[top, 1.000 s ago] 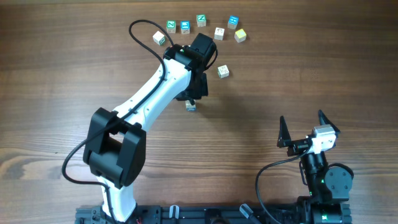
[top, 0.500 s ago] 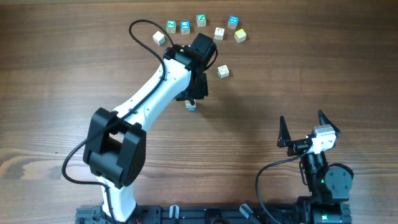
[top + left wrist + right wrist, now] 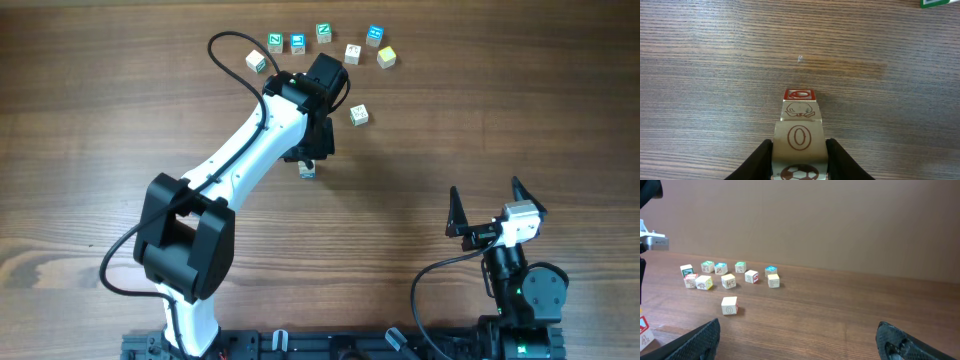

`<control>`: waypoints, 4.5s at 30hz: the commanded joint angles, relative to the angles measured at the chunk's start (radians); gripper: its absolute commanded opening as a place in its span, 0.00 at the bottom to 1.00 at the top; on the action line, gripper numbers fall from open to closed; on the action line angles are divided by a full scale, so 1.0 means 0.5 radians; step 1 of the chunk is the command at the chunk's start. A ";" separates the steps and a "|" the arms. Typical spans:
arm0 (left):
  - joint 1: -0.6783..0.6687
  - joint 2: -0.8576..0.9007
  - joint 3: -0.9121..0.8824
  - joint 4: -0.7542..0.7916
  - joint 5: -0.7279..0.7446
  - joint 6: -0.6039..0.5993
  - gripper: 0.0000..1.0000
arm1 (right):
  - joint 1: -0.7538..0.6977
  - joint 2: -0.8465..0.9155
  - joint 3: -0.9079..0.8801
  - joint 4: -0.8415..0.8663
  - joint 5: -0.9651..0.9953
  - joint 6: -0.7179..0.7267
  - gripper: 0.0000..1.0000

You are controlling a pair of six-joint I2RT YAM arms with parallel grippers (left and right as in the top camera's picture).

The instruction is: Form a tower

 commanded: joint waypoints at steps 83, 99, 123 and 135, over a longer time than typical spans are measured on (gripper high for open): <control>1.319 -0.082 0.034 0.117 -0.087 0.010 1.00 | -0.008 0.209 0.507 -0.032 -0.385 0.443 1.00; 1.319 -0.082 0.034 0.117 -0.086 0.010 1.00 | -0.008 2.684 3.554 -2.343 -0.649 0.330 1.00; 1.319 -0.082 0.034 0.117 -0.087 0.010 1.00 | 1.376 3.968 3.735 -2.272 0.322 1.223 0.82; 1.319 -0.082 0.034 0.117 -0.086 0.010 1.00 | 1.520 4.211 3.717 -1.942 0.401 1.228 1.00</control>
